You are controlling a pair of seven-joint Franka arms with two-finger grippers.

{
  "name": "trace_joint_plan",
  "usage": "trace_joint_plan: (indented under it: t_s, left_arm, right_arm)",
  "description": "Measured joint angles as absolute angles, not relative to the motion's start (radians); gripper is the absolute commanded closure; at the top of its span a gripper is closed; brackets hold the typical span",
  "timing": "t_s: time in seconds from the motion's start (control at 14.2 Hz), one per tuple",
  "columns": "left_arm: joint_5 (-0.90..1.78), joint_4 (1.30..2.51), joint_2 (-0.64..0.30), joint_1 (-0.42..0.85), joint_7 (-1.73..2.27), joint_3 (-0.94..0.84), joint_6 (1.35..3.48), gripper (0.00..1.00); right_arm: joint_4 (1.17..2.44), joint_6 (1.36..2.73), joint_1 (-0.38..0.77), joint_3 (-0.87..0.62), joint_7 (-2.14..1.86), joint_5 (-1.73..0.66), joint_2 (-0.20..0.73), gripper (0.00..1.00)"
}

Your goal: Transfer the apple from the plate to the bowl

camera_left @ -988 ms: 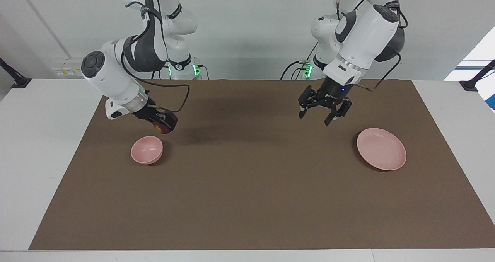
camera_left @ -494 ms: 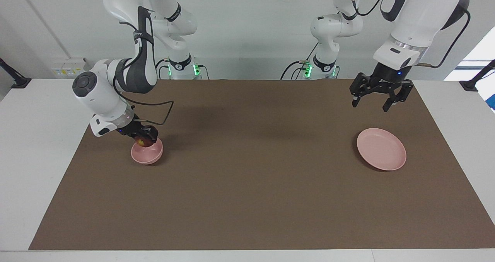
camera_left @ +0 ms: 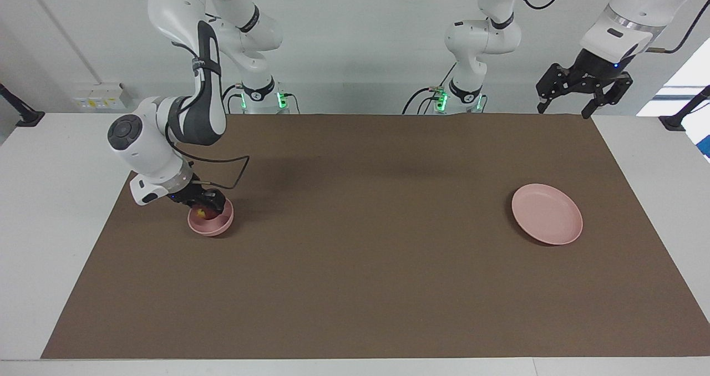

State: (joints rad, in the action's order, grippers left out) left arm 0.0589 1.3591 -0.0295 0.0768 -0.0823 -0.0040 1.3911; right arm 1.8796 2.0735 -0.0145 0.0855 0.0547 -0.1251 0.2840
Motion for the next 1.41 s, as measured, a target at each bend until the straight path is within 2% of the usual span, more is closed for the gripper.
trace_joint_plan:
  t_s: [0.21, 0.49, 0.71, 0.99, 1.13, 1.41]
  left_arm:
    - [0.059, 1.340, 0.000, 0.078, -0.082, 0.001, 1.346, 0.00]
    - [0.047, 1.374, 0.076, 0.078, -0.082, 0.003, 1.288, 0.00]
    - [-0.002, 1.388, 0.081, 0.078, -0.094, 0.008, 1.284, 0.00]
    - [-0.010, 1.393, 0.074, 0.077, -0.119, 0.039, 1.284, 0.00]
    - [-0.009, 1.393, 0.067, 0.070, -0.120, 0.044, 1.285, 0.00]
    - [0.000, 1.393, 0.066, 0.057, -0.121, 0.048, 1.289, 0.00]
  right_arm:
    - [1.880, 2.090, -0.016, 0.086, 0.055, -0.125, 0.294, 1.00]
    - [1.880, 2.091, -0.016, 0.085, 0.055, -0.125, 0.306, 1.00]
    - [1.880, 2.091, -0.016, 0.085, 0.055, -0.125, 0.312, 0.99]
    - [1.880, 2.093, -0.016, 0.085, 0.055, -0.125, 0.328, 0.77]
    - [1.880, 2.093, -0.016, 0.085, 0.055, -0.125, 0.332, 0.72]
    - [1.879, 2.100, -0.016, 0.085, 0.055, -0.125, 0.338, 0.69]
